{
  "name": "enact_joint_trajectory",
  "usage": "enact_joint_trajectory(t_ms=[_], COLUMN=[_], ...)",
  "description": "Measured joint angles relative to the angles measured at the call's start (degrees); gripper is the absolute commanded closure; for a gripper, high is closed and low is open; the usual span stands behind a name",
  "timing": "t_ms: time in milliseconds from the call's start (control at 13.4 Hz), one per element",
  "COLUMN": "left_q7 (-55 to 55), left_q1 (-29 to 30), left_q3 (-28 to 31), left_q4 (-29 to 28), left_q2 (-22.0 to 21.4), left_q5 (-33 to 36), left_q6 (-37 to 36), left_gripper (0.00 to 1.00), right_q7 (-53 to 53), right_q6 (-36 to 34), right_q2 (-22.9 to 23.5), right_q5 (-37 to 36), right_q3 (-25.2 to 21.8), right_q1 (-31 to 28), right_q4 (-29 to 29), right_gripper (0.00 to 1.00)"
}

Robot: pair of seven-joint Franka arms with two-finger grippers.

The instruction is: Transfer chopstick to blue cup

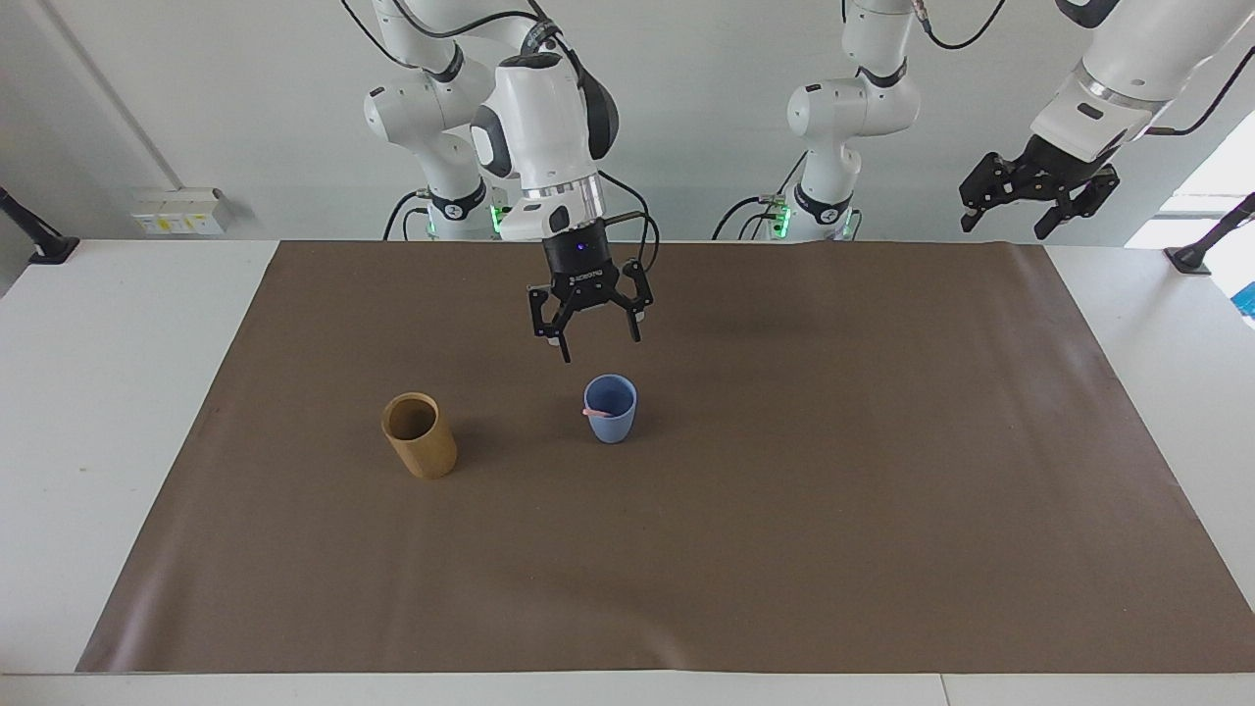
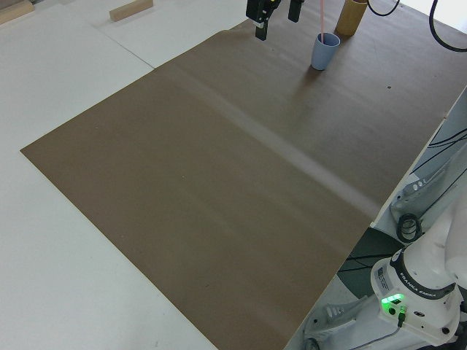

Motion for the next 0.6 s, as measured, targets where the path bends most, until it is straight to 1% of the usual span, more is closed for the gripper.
enact_joint_trajectory(t_ms=[75, 299, 598], left_q7=[0.00, -0.02, -0.03], left_q1=[0.00, 0.00, 0.00], left_q3=[0.00, 0.00, 0.01], left_q4=[0.00, 0.00, 0.00], left_q2=[0.00, 0.00, 0.00], left_q5=[0.00, 0.00, 0.00], left_q6=[0.00, 0.00, 0.00], left_gripper=[0.00, 0.00, 0.00], right_q7=[0.77, 7.36, 8.78], right_q6=[-3.00, -13.50, -25.73], right_q2=[-0.48, -3.03, -6.69], right_q5=[0.02, 0.02, 0.02], right_q3=[-0.13, -0.68, -1.01], right_q1=[-0.41, -2.03, -8.03], right_q4=[0.91, 3.46, 3.66], right_gripper=[0.00, 0.00, 0.00])
